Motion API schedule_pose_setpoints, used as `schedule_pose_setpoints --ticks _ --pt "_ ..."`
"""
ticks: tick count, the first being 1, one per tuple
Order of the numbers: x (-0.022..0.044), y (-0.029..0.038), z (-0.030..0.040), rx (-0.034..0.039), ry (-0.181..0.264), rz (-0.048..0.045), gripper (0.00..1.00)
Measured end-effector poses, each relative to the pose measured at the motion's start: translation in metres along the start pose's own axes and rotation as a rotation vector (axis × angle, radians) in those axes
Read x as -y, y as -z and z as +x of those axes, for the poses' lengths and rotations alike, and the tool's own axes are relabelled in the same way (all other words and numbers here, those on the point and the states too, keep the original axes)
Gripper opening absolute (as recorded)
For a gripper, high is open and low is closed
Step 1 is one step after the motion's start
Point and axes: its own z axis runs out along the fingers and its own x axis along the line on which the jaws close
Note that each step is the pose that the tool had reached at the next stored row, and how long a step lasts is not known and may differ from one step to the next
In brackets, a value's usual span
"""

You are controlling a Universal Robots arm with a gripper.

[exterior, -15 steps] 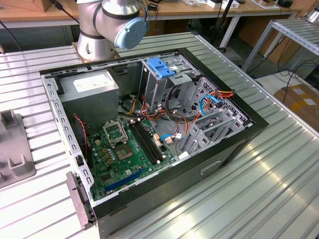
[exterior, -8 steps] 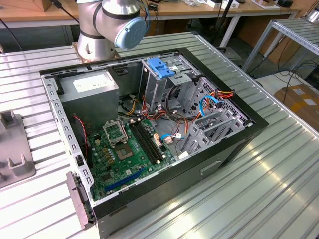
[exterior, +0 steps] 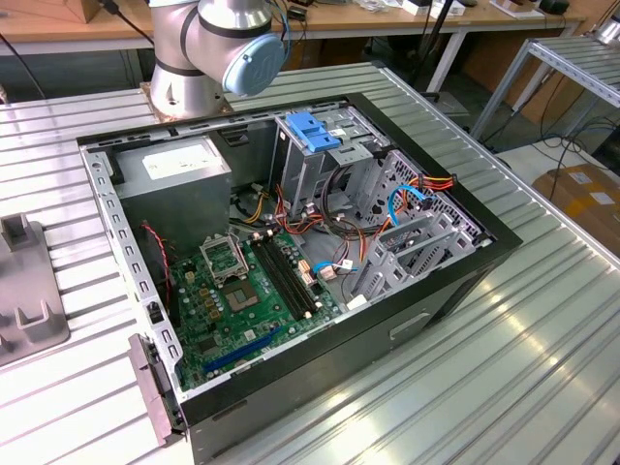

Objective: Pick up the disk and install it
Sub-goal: 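Pick up the disk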

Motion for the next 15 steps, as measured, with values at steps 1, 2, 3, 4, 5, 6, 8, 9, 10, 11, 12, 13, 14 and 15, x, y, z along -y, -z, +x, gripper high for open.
schedule_pose_setpoints --ticks 1,2,3,4,5,6,8,9,10,11,12,13,14,15 --pt "0.0000 0.0010 -0.0001 0.0000 0.000 0.0000 0.37" --pt "-0.0001 0.0020 -0.0002 0.0000 0.000 -0.0001 0.37" --pt "-0.0001 0.0035 -0.0004 -0.0001 0.000 0.0000 0.37" --pt "-0.0002 0.0049 -0.0005 -0.0001 0.000 0.0000 0.37" --pt "-0.0003 0.0058 -0.0006 0.0000 0.000 0.0000 0.37" --pt "-0.0003 0.0066 -0.0007 0.0000 0.000 -0.0001 0.37" --pt "-0.0004 0.0082 -0.0008 0.0001 0.000 0.0001 0.37" --pt "-0.0004 0.0091 -0.0009 0.0000 0.000 0.0000 0.37" --pt "-0.0005 0.0099 -0.0010 0.0000 0.000 0.0001 0.37" --pt "-0.0005 0.0105 -0.0011 0.0000 0.000 0.0000 0.37" --pt "-0.0005 0.0107 -0.0011 0.0000 0.000 0.0001 0.37" --pt "-0.0005 0.0108 -0.0011 0.0001 0.000 0.0001 0.37" --pt "-0.0005 0.0111 -0.0011 0.0000 0.000 0.0000 0.37" --pt "-0.0005 0.0112 -0.0011 0.0000 0.000 0.0001 0.37"
